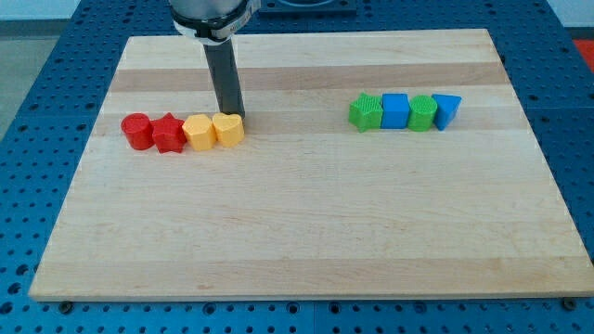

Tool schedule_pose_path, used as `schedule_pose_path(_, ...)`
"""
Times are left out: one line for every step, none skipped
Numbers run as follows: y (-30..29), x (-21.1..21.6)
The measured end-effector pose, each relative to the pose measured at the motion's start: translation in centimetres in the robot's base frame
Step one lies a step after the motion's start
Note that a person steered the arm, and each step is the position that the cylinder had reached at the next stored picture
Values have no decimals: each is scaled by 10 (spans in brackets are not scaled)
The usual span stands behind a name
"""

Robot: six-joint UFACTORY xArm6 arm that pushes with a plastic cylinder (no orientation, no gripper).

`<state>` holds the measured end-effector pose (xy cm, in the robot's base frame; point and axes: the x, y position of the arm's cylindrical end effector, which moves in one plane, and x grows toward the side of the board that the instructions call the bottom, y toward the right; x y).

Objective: Point your arm to the red circle

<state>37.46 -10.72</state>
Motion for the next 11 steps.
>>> schedule_pose_path(0, 0)
schedule_pose_path(-3, -17)
schedule_pose_path(-26, -31)
schedule_pose_path(-87, -22)
schedule_pose_path(-149, -9)
schedule_pose_path(-197, 3)
schedule_pose_path(-197, 34)
schedule_pose_path(-183, 71)
schedule_pose_path(-159, 74)
schedule_pose_path(-136, 63)
schedule_pose_path(-128, 45)
